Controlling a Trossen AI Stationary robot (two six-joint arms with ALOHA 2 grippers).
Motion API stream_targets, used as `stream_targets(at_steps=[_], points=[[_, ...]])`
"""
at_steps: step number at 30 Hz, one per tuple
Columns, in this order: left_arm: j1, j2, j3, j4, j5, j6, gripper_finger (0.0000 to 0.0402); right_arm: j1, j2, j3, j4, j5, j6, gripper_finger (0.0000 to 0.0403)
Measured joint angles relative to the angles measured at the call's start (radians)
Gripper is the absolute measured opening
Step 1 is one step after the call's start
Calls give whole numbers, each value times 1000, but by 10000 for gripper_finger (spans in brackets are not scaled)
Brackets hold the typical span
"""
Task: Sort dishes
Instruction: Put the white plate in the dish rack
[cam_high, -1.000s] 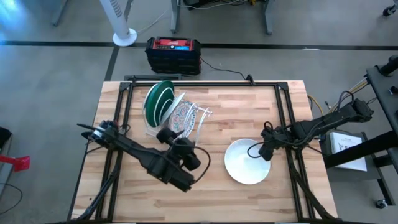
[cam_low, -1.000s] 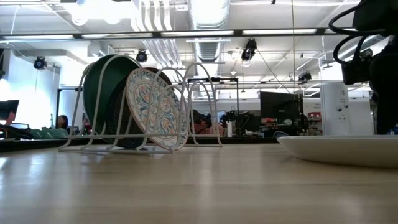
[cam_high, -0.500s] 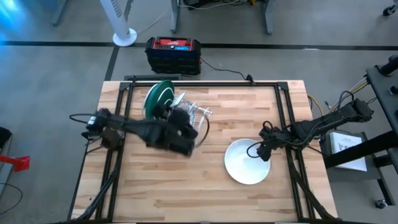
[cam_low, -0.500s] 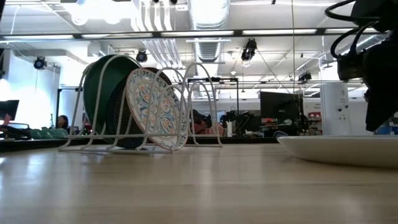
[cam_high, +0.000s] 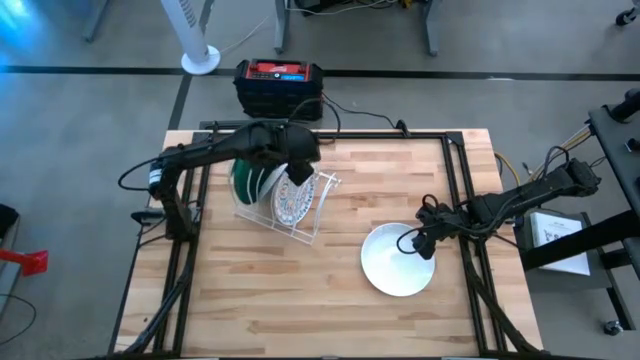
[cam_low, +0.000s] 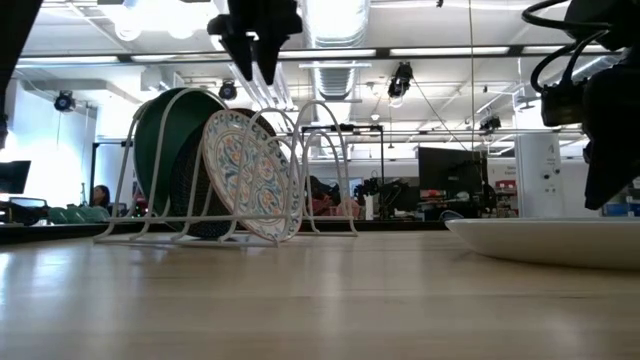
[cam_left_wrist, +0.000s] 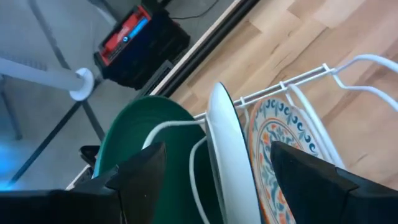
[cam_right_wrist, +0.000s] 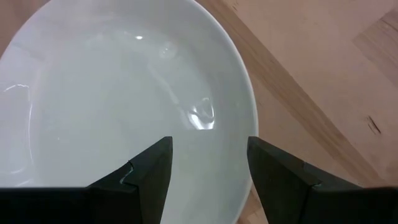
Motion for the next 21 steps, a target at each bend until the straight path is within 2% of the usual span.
stream_targets(at_steps=[7, 21], points=[[64, 0, -14, 17, 64, 44, 279, 0, 0, 0, 0, 9, -2, 199], [70, 2, -178, 147, 66, 38, 279, 0, 0, 0, 1, 24, -5, 199]])
